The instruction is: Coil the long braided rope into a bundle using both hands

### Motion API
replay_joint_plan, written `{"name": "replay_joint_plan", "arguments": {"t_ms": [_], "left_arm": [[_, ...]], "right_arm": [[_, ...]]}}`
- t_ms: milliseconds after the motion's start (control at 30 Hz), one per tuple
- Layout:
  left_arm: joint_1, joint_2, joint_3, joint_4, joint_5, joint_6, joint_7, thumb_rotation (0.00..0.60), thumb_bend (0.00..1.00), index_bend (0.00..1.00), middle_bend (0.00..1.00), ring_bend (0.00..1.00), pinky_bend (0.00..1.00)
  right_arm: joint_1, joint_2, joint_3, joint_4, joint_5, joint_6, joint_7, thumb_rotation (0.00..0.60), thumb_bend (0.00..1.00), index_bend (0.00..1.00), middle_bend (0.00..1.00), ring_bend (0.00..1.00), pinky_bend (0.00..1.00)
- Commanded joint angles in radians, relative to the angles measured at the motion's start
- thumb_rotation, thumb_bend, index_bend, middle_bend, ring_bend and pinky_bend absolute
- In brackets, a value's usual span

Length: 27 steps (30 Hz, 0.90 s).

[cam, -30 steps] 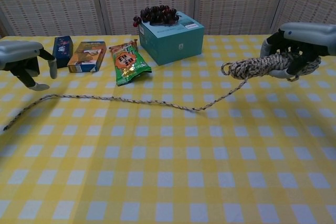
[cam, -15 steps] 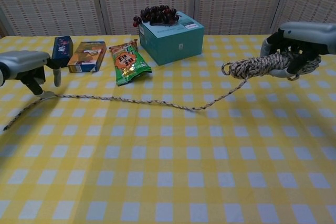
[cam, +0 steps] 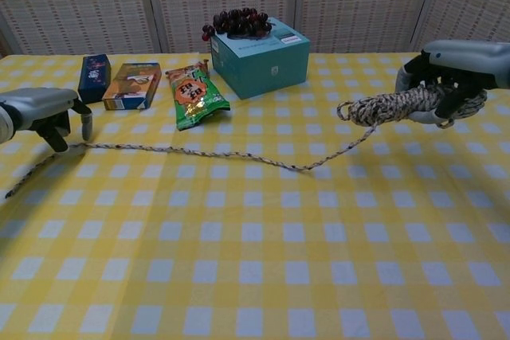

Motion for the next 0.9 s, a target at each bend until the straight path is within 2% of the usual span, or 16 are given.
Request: {"name": "replay_joint_plan", "arguments": {"t_ms": [33, 500, 900], "left_arm": [[-0.002, -0.005, 0.000, 0.008, -0.002, -0.004, -0.002, 0.600, 0.31, 0.62, 1.00, 1.00, 1.00], [-0.009, -0.013, -0.002, 0.024, -0.004, -0.013, -0.005, 0.600, 0.32, 0.65, 1.00, 1.00, 1.00], [-0.016, -0.018, -0.001, 0.035, -0.033, -0.026, 0.021, 0.600, 0.38, 0.68, 1.00, 1.00, 1.00]], "right_arm": [[0.000, 0.000, -0.001, 0.001, 0.000, 0.000, 0.000, 0.600, 0.53, 0.74, 0.67, 0.55, 0.58], [-0.001, 0.002, -0.008, 0.004, 0.005, 0.001, -0.001, 0.600, 0.53, 0.75, 0.67, 0.55, 0.58], [0.000, 0.001, -0.009, 0.007, 0.009, 0.000, 0.002, 0.600, 0.53, 0.75, 0.67, 0.55, 0.59]]}}
